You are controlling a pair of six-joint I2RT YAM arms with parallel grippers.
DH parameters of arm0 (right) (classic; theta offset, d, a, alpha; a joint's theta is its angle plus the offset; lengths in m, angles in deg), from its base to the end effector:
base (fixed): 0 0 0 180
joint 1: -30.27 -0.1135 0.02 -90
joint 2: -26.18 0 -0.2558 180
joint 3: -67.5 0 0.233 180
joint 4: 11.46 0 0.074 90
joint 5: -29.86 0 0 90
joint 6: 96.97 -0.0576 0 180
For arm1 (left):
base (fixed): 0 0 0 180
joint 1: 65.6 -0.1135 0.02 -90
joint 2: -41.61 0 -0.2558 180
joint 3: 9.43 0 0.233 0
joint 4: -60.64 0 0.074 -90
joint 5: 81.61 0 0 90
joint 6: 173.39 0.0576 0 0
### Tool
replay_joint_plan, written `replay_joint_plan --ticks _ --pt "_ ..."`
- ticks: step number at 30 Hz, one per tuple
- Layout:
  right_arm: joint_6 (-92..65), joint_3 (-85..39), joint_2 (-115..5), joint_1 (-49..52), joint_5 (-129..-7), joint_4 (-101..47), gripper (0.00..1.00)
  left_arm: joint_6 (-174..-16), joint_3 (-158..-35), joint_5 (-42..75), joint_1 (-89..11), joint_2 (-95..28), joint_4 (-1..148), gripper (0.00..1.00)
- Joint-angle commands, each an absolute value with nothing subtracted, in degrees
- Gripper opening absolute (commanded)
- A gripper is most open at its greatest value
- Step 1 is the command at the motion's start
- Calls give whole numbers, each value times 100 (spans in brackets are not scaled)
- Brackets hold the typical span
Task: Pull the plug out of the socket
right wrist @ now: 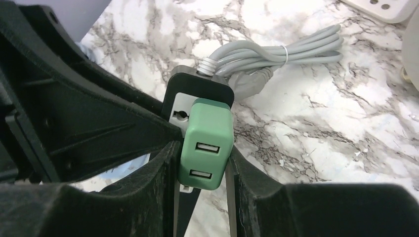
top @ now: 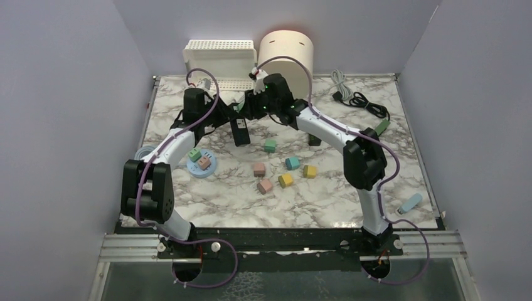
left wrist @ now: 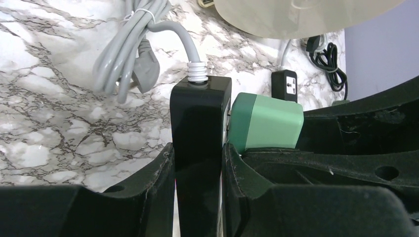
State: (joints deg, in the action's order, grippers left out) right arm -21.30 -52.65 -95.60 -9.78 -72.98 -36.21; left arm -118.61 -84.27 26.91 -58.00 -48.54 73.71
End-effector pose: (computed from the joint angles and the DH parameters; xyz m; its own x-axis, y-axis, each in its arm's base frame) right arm 0.3777 0.3342 0.2665 -0.5225 -0.1240 -0.8436 -0.6713 0.6698 0.3174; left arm 0.3530 -0.0656 0.2466 -0.6170 -0.4694 -0.6317 0.0570 0.7739 -0.6307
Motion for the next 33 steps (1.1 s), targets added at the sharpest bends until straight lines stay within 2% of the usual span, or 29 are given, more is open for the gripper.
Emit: replay_joint_plan --ticks 1,2,3,4,5,6,7,8,9,10,13,14,18,22,33 --pt "-2402 -4386 -8525 -712 -9670 -2291 1 -11790 -8659 1682 -6049 -4965 7276 0" --pt "-2903 -4023 -8395 -606 -10018 -1617 1 -11767 -8693 1668 -6050 -4982 7309 0" --pt "-2832 -4040 -8343 -598 -9581 -1817 1 -11744 -8720 1653 -6050 -5001 7345 0" --pt "-2423 -4355 -8371 -732 -8086 -2640 1 -11735 -8727 1641 -6050 -4997 7359 0" --pt "-2078 -4633 -8436 -896 -7222 -3215 1 -11736 -8713 1627 -6049 -4990 7357 0" --pt "-1954 -4758 -8472 -962 -7200 -3452 1 -11732 -8696 1615 -6046 -4982 7350 0" --pt "-2092 -4623 -8421 -800 -8145 -3267 1 -11731 -8692 1612 -6050 -4980 7351 0" --pt "-2658 -4244 -8295 -591 -9419 -2605 1 -11723 -8683 1619 -6049 -4986 7355 0" --pt "-3458 -3789 -8174 -446 -10175 -1507 1 -11716 -8686 1621 -6050 -4995 7352 0" --pt "-3706 -3768 -8170 -455 -9822 -1415 1 -11712 -8696 1621 -6052 -5024 7353 0" --pt "-2328 -5382 -8575 -950 -6979 -4084 1 -11735 -8703 1582 -6056 -5024 7339 0" --pt "-2211 -5496 -8586 -943 -6929 -4304 1 -11739 -8695 1584 -6051 -5021 7299 0" --pt "-2922 -4052 -8049 -276 -9075 -2722 1 -11577 -8899 1639 -6094 -5172 7281 0" --pt "-3143 -3246 -7894 293 -10030 -2423 1 -11618 -9068 1861 -6305 -5319 7179 0" --pt "-1901 -2613 -7839 523 -9966 -3801 1 -12126 -9699 1433 -7108 -6079 7616 0"
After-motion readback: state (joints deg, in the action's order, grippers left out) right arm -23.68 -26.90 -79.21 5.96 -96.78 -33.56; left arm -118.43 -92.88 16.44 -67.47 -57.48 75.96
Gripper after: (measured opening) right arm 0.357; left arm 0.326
